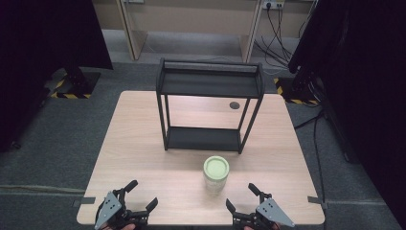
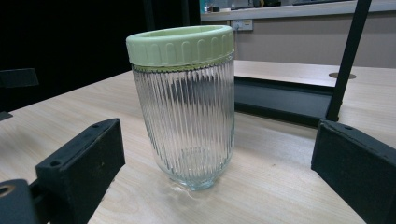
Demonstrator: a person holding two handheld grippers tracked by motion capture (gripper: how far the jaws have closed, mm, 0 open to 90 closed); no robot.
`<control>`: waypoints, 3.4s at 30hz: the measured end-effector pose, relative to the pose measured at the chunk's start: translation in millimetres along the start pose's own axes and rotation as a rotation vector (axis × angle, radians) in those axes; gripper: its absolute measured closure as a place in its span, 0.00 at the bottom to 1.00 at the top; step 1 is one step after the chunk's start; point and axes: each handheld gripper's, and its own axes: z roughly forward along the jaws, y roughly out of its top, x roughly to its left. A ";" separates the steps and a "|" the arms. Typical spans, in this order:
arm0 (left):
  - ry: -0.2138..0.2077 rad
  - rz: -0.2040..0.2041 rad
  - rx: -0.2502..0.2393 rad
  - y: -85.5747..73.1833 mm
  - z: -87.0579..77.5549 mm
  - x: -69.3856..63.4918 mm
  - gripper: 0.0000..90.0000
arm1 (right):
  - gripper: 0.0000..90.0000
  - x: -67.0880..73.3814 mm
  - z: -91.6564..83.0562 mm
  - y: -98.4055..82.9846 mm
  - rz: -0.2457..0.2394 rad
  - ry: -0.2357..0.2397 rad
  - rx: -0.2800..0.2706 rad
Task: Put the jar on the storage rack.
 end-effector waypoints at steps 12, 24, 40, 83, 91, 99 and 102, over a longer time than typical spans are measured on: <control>0.000 -0.001 0.000 0.1 -0.2 0.4 0.00 | 0.03 5.1 9.1 -0.2 -0.001 0.015 0.008; 0.002 -0.001 -0.001 0.1 -0.2 0.5 0.00 | 0.03 4.1 12.1 1.6 0.001 0.014 0.003; 0.006 -0.006 -0.004 0.1 -0.6 1.5 0.00 | 0.03 5.7 26.9 6.5 0.004 0.038 0.009; 0.005 -0.003 -0.006 0.6 -1.2 1.5 0.00 | 0.03 12.3 76.3 15.9 -0.017 0.076 0.047; 0.004 -0.002 -0.006 0.6 -1.2 1.4 0.00 | 0.03 12.0 84.5 16.2 -0.015 0.077 0.056; 0.003 -0.002 -0.006 0.6 -1.2 1.3 0.00 | 0.06 12.0 91.3 17.3 -0.014 0.073 0.062; 0.003 -0.002 -0.006 0.6 -1.2 1.3 0.00 | 0.08 11.2 93.5 17.7 -0.009 0.074 0.064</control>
